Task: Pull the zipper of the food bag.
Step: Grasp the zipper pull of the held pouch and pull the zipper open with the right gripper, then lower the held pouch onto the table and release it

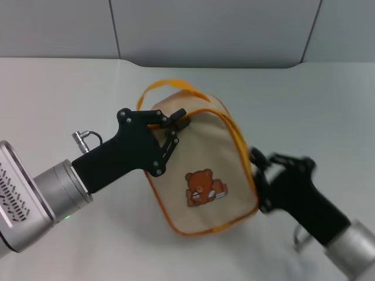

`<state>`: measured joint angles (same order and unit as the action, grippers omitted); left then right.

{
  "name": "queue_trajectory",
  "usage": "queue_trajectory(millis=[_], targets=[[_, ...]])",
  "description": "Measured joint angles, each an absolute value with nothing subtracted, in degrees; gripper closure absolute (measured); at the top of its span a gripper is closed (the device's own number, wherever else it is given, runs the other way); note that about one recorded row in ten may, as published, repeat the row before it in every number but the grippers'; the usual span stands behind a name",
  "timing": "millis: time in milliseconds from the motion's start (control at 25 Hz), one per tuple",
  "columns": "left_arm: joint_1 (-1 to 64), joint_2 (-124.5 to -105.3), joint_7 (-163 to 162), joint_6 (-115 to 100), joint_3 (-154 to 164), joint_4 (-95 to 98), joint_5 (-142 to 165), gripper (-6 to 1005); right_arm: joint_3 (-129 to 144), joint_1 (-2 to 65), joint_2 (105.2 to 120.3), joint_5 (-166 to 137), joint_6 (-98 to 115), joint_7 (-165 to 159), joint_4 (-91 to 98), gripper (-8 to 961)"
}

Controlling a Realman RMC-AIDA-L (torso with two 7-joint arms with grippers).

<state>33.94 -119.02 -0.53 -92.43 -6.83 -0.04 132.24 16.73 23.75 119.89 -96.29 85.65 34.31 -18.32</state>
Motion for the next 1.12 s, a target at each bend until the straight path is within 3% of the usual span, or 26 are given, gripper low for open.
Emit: queue_trajectory(millis=[120,320,600,920,1040,1120], targets=[[33.99,-118.87,-0.81,-92.32,-6.93,0.11,132.13,943,16.84,17.84,119.77,-96.28,84.87,34.16,-17.21,915],[34.24,-118.87,-1.48,-91.53,-6.94,0.09,132.14,942,16.72,14.15,119.74,-96.25,86.02,33.70,-16.17,886],[33.01,-119.06,-7.39,-87.93,-9.60,-2.95,131.96,943,16.34,13.70,119.59,-95.79,91.59,27.02,-15.62,845],[27.11,-119.16,-10.04,-76.38,-19.13,-15.25,131.90,943,17.20,14.32,119.31,-98.05,95.74,-8.12,-3.17,799],[26.17,-119.17,-10.15,-75.79,-19.28,-16.98,132.40,942,17.24,15.31,119.30,-102.37,96.73,-24.94,4.75,562],[25.36,-119.20,-10.14,-76.02,-19.15,-17.60,132.36,942,17.26,16.41,119.28,-105.63,97.95,-33.55,9.22,481]])
